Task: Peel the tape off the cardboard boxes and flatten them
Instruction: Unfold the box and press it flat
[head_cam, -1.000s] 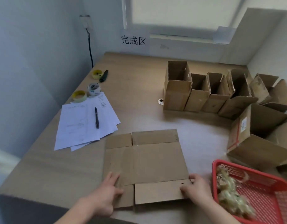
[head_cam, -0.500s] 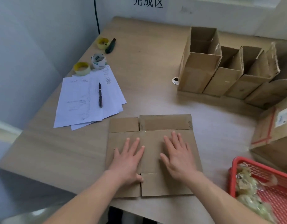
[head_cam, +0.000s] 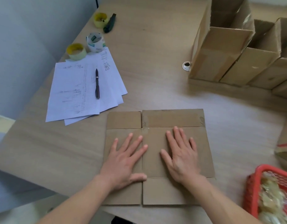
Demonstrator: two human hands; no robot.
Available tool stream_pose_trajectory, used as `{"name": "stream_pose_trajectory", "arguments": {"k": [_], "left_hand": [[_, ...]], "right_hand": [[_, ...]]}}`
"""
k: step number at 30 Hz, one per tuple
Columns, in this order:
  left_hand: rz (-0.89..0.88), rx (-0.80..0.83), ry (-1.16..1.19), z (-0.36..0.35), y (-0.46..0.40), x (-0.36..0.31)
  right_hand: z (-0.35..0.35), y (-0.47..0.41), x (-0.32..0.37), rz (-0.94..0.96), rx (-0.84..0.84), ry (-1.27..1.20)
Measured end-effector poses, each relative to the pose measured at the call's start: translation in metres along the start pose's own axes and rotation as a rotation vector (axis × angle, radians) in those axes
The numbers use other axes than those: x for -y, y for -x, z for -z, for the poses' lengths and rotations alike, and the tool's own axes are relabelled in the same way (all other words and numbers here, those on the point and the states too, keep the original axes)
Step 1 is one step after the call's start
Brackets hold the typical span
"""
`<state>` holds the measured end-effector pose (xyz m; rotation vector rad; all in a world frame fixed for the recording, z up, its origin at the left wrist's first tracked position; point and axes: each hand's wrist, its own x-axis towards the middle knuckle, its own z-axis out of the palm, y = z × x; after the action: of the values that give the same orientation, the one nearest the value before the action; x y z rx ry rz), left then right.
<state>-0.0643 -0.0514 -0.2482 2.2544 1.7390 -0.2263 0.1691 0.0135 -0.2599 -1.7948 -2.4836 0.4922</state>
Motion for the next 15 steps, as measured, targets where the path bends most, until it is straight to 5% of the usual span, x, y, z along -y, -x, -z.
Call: {"name": "stream_pose_trajectory", "arguments": {"k": [4,11,15], "left_hand": [[0.304,-0.134,0.087,-0.004,0.001,-0.012],[0.37,-0.038,0.031,-0.015,-0.003,-0.007],[0.37,-0.004,0.168,-0.006,0.005,-0.002]], "right_hand": [[0.005,0.0,-0.025,-0.225,-0.025,0.058],[0.007,0.0,-0.026,-0.246,0.028,0.022],[0.028,0.021,-0.032,-0.509,-0.099,-0.189]]}}
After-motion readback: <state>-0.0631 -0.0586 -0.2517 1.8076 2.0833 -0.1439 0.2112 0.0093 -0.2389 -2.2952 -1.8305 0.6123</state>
